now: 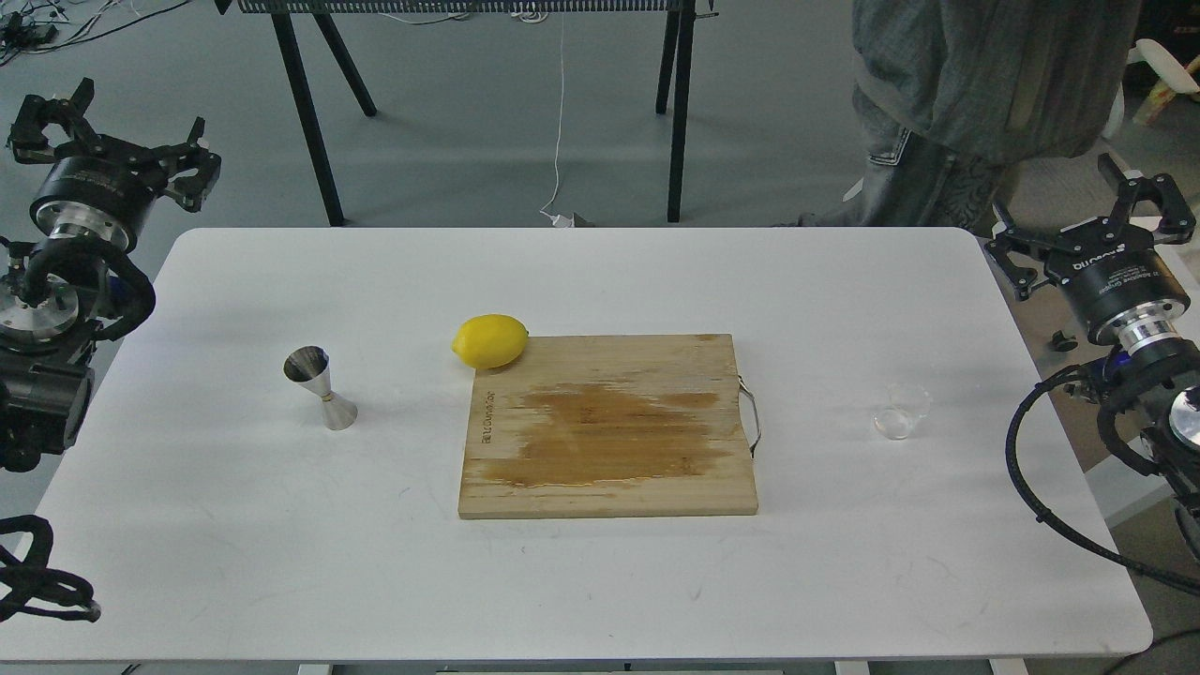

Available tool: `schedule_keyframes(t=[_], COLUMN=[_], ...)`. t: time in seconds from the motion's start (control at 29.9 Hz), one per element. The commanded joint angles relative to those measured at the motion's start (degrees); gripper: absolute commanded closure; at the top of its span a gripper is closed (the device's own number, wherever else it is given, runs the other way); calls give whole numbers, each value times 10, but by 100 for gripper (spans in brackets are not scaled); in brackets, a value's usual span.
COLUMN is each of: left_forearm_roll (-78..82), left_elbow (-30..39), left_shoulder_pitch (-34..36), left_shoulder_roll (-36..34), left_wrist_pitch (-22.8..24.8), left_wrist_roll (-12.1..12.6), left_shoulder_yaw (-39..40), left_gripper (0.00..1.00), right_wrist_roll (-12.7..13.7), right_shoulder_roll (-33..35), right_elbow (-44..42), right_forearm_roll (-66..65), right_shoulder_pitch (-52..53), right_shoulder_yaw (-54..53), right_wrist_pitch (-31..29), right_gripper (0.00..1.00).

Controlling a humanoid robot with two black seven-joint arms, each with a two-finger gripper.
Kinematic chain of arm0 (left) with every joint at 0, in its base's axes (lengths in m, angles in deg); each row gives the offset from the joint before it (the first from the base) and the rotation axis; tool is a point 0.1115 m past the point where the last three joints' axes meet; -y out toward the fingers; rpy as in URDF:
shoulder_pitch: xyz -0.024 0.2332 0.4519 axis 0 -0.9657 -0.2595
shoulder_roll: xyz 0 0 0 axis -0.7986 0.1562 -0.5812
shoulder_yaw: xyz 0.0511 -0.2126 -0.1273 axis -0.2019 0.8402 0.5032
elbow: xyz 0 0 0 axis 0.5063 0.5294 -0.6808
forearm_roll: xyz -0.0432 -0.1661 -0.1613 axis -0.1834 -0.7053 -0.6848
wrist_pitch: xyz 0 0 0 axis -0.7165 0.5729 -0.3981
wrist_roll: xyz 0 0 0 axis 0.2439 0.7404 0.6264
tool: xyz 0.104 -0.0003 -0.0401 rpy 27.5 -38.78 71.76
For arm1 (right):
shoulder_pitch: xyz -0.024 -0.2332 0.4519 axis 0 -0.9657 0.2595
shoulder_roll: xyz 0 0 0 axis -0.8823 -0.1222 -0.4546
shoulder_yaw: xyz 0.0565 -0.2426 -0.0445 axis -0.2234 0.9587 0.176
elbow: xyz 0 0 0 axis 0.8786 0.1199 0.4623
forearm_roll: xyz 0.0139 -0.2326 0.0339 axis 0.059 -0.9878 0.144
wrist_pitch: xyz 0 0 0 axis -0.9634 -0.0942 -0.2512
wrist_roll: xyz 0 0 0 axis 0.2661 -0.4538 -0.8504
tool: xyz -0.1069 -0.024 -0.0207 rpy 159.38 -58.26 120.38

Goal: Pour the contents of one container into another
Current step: 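Raise the left arm and swing the left hand toward the steel jigger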

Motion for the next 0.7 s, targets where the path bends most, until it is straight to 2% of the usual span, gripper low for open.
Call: schedule_keyframes(t=[0.0,0.1,0.2,0.4,0.53,0.67], left_forearm_roll=[0,1,-13,-17,-12,40], left_elbow=[0,0,0,1,-10,-42], left_shoulder_pitch=[1,1,5,2,8,15], left_shoulder_roll=[-1,-3,-1,-1,-9,-53], left_wrist_pitch=[0,0,0,0,0,0], left_wrist_roll=[-2,1,-14,-17,-52,-63], left_shoulder_yaw=[0,-2,22,30,24,20], left_gripper=[0,0,0,0,0,0], right_wrist_roll=[0,0,0,0,0,0], right_shoulder_roll=[0,-1,-1,-1,-3,-4], right_elbow=[1,2,2,3,3,3], right_forearm_roll=[0,0,0,0,0,0], right_shoulder_pitch=[-1,-1,-1,-1,-3,-4], right_shoulder_yaw=[-1,-1,-1,0,0,0], right_wrist_pitch=[0,0,0,0,0,0], right_gripper=[0,0,0,0,0,0])
